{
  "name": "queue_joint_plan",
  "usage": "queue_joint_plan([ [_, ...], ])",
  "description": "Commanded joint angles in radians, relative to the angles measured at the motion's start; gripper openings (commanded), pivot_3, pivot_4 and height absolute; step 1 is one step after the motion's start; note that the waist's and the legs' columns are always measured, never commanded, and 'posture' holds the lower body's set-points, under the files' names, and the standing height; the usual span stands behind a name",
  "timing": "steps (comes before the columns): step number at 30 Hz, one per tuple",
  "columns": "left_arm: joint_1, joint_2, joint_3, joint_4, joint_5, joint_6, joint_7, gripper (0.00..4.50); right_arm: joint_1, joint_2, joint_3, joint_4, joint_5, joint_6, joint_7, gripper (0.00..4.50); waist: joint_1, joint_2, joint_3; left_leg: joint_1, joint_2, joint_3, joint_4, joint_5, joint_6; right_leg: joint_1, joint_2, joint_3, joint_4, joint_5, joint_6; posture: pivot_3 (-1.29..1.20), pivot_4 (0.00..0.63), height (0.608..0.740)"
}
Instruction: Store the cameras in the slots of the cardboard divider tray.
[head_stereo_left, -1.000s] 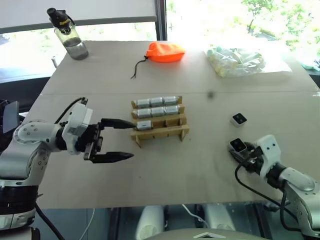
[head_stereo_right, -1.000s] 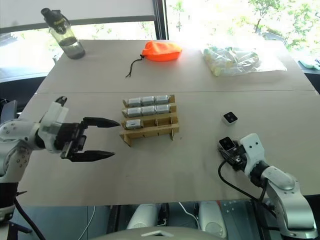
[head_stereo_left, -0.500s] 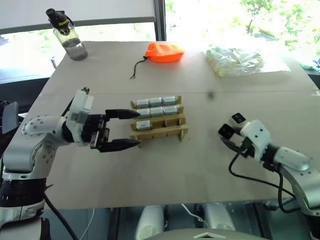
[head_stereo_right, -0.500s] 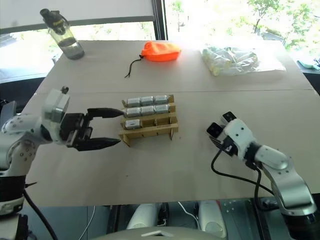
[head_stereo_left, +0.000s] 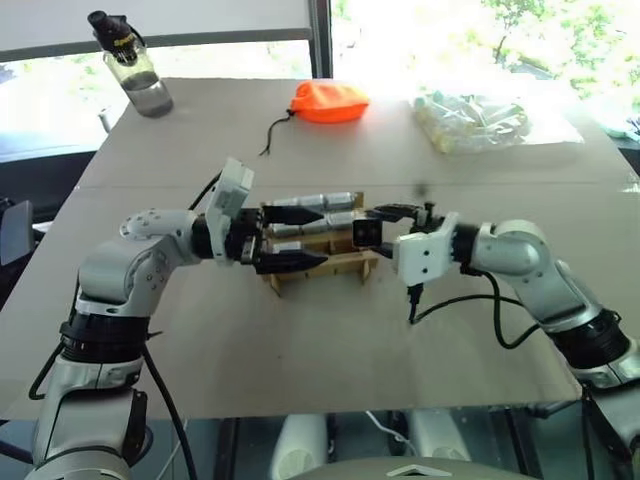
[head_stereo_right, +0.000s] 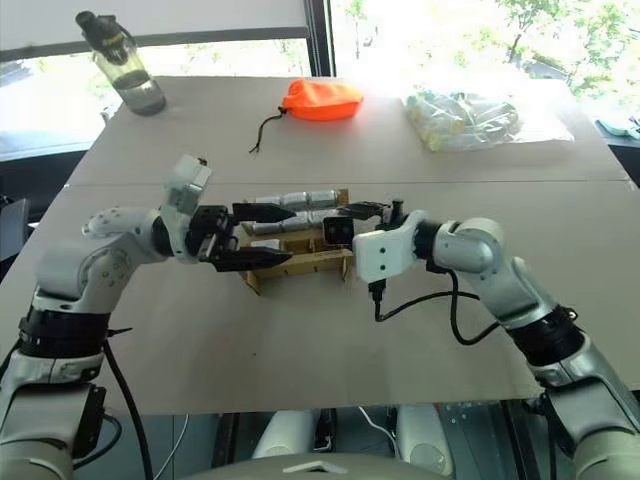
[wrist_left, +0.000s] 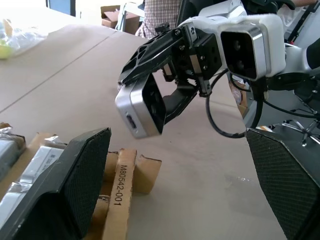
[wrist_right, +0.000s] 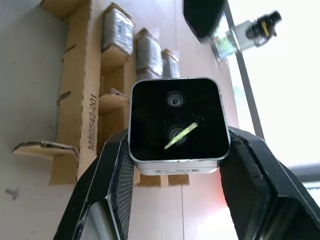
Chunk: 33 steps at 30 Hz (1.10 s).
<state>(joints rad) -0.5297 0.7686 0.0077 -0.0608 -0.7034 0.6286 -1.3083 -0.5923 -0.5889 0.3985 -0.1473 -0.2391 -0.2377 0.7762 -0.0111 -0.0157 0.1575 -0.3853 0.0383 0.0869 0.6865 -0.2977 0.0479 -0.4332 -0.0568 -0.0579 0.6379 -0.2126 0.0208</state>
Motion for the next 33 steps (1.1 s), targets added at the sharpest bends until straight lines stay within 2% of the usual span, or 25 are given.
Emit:
queue_joint_plan([
  [1, -0.025, 0.000, -0.010, 0.001, 0.013, 0.005, -0.015, 4.50, -0.064, 0.037, 0.015, 0.015, -0.034, -0.065, -0.004, 1.90, 0.000, 0.000, 0.000, 0.000, 0.000, 0.000, 0.000, 0.000, 0.000, 0.000, 0.000, 0.000, 0.001, 0.000, 0.000, 0.00, 0.150, 0.740],
  [19, -0.072, -0.008, -0.011, 0.043, 0.034, 0.035, -0.024, 4.50, -0.128, 0.090, 0.038, 0.071, -0.161, -0.199, -0.022, 1.90, -0.001, 0.000, 0.000, 0.001, 0.000, 0.001, 0.001, 0.000, 0.000, 0.000, -0.001, 0.001, 0.003, 0.000, 0.000, 0.00, 0.150, 0.740],
  [20, -0.073, -0.009, -0.012, 0.045, 0.038, 0.034, -0.024, 3.95, -0.130, 0.091, 0.036, 0.073, -0.165, -0.202, -0.022, 1.90, -0.001, 0.000, 0.000, 0.001, 0.000, 0.001, 0.001, 0.000, 0.000, 0.000, -0.001, 0.001, 0.003, 0.000, 0.000, 0.00, 0.150, 0.740],
  [21, -0.074, -0.010, -0.014, 0.047, 0.041, 0.033, -0.024, 3.67, -0.132, 0.092, 0.036, 0.075, -0.167, -0.204, -0.023, 1.90, -0.001, 0.000, 0.000, 0.001, 0.000, 0.001, 0.001, 0.000, 0.000, 0.000, -0.001, 0.001, 0.003, 0.000, 0.000, 0.00, 0.150, 0.740],
  [22, -0.073, -0.011, -0.016, 0.047, 0.043, 0.035, -0.023, 3.17, -0.134, 0.092, 0.035, 0.076, -0.172, -0.208, -0.026, 1.90, -0.001, 0.000, 0.000, 0.001, 0.000, 0.001, 0.001, 0.000, 0.000, 0.000, -0.001, 0.001, 0.003, 0.000, 0.000, 0.00, 0.150, 0.740],
  [23, -0.073, -0.012, -0.018, 0.048, 0.045, 0.037, -0.024, 2.93, -0.137, 0.092, 0.035, 0.077, -0.177, -0.212, -0.029, 1.90, 0.000, 0.000, 0.000, 0.001, 0.000, 0.001, 0.001, 0.000, 0.000, 0.000, -0.001, 0.001, 0.003, 0.000, 0.000, 0.00, 0.150, 0.740],
  [24, -0.071, -0.013, -0.020, 0.047, 0.048, 0.038, -0.024, 2.25, -0.139, 0.093, 0.033, 0.079, -0.181, -0.215, -0.033, 1.90, 0.000, 0.000, 0.000, 0.001, 0.000, 0.001, 0.001, 0.000, 0.000, 0.000, -0.001, 0.001, 0.003, 0.000, 0.000, 0.00, 0.150, 0.740],
  [25, -0.070, -0.014, -0.022, 0.048, 0.050, 0.040, -0.025, 1.87, -0.141, 0.095, 0.032, 0.081, -0.185, -0.220, -0.037, 1.90, 0.000, 0.000, 0.000, 0.001, 0.000, 0.001, 0.001, 0.000, 0.000, 0.000, -0.001, 0.001, 0.003, 0.000, 0.000, 0.00, 0.150, 0.740],
  [26, -0.070, -0.015, -0.023, 0.049, 0.052, 0.039, -0.026, 1.28, -0.143, 0.097, 0.031, 0.082, -0.187, -0.224, -0.040, 1.90, -0.001, 0.000, 0.000, 0.001, 0.000, 0.001, 0.001, 0.000, 0.000, 0.000, -0.001, 0.001, 0.003, 0.000, 0.000, 0.00, 0.150, 0.740],
  [28, -0.070, -0.017, -0.025, 0.050, 0.056, 0.039, -0.026, 0.64, -0.143, 0.101, 0.029, 0.085, -0.190, -0.231, -0.042, 1.90, -0.001, 0.000, 0.000, 0.001, 0.000, 0.001, 0.001, 0.000, 0.000, 0.000, -0.001, 0.001, 0.003, 0.000, 0.000, 0.00, 0.150, 0.740],
  [33, -0.071, -0.020, -0.029, 0.050, 0.072, 0.038, -0.024, 0.64, -0.148, 0.112, 0.024, 0.086, -0.199, -0.238, -0.052, 1.90, -0.001, 0.000, 0.000, 0.001, 0.000, 0.001, 0.001, 0.000, 0.000, 0.000, -0.001, 0.001, 0.003, 0.000, 0.000, 0.00, 0.150, 0.740],
])
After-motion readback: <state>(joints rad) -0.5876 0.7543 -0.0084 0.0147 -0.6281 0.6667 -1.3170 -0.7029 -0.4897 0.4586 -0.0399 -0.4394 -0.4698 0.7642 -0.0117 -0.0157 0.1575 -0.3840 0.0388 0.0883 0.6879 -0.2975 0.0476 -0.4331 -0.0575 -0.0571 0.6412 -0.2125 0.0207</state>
